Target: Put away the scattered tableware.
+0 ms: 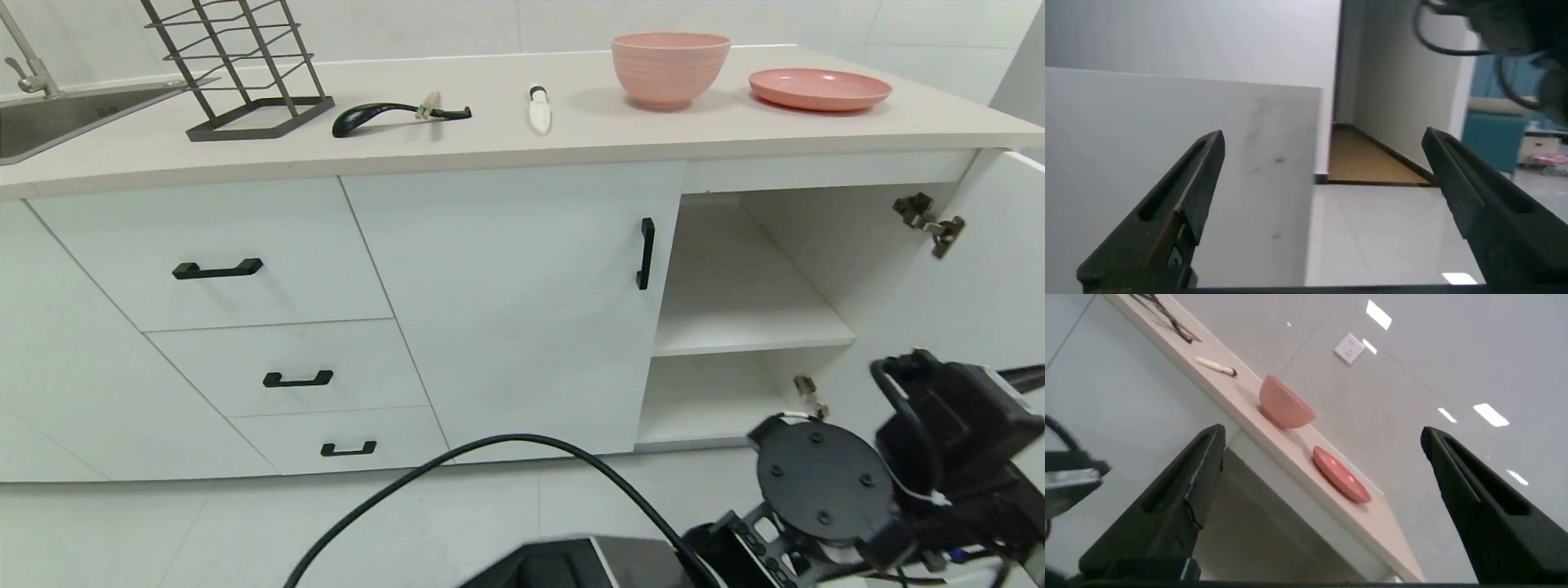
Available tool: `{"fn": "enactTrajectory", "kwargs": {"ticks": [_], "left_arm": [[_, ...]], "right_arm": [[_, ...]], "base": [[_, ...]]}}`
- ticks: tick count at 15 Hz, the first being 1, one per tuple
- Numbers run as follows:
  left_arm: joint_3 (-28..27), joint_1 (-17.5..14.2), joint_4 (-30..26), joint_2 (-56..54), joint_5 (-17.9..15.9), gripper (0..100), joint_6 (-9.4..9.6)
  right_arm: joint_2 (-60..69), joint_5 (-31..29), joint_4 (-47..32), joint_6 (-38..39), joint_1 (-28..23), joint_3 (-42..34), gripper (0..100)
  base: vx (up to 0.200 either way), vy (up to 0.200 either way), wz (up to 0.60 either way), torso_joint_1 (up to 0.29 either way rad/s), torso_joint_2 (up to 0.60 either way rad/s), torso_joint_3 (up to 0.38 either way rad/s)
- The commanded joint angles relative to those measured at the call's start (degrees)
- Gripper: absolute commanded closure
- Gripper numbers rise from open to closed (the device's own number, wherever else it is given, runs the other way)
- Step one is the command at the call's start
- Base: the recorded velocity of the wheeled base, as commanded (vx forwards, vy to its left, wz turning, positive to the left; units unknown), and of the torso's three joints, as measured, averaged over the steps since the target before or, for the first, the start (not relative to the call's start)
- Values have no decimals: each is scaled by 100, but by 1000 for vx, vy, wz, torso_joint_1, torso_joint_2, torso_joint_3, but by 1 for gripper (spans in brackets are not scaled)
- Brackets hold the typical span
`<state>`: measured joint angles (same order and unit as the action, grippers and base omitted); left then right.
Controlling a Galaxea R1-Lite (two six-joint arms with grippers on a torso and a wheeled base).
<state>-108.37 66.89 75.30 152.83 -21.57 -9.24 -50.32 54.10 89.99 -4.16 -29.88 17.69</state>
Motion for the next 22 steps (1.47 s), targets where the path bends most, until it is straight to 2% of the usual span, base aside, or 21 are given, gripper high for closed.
{"fn": "enactTrajectory", "kwargs": {"ticks": [1,4,7,8,9,10,11,13,14,15,16,17,19,20,21,22], "left_arm": [[1591,-414,450,-1212,3,0,-8],[3349,-959,1004,-2276,-6,0,-8],[4615,-1697,1470,-3023,-41,0,10],[5001,-1881,1470,-3339,-41,0,19],[5160,-1934,1470,-3480,-50,0,28],[5643,-2075,1470,-3945,-58,0,28],[6206,-2207,1470,-4543,-50,0,124],[6768,-2417,1470,-5202,-41,0,353],[7251,-2514,1470,-5765,-41,0,441],[7673,-2558,1470,-6275,-32,0,441],[8095,-2576,1470,-6740,-14,0,449],[8579,-2681,1470,-7259,-6,0,449],[9501,-3261,1470,-8050,-14,0,449],[10038,-3753,1470,-8639,-50,0,476],[10336,-4193,1373,-9149,-50,0,502],[10521,-4501,995,-9676,-50,0,511]], "right_arm": [[5,13,1,-6,0,-29,0],[-13,180,1,-59,158,-415,0],[-136,373,1,-164,896,-995,0],[-215,364,1,-164,1142,-1198,0],[-259,373,1,-164,1265,-1277,0],[-311,373,1,-173,1617,-1479,0],[-241,373,1,-182,1775,-1655,0],[-21,408,1,-235,1889,-1769,0],[190,443,1,-243,1995,-1769,0],[427,443,-201,-252,2056,-1769,0],[743,443,-632,-243,2065,-1769,0],[1235,426,-1405,-235,2065,-1769,0],[2448,188,-3849,-33,1854,-1751,0],[3468,-418,-5519,328,1670,-1725,0],[4250,-787,-6793,442,1599,-1611,0],[4505,-954,-7566,363,1573,-1575,0]], "base": [[0,0,0,0,0,0],[0,0,0,0,0,0],[0,0,0,0,0,0],[0,0,0,0,0,0],[0,0,0,0,0,0],[0,0,0,0,0,0],[0,0,0,0,0,0],[0,0,0,0,0,0],[0,0,0,0,0,0],[0,0,0,0,0,0],[0,0,0,0,0,0],[0,0,0,0,0,0],[0,0,0,0,0,0],[0,0,0,0,0,0],[0,0,0,0,0,0],[0,0,0,0,0,0]]}}
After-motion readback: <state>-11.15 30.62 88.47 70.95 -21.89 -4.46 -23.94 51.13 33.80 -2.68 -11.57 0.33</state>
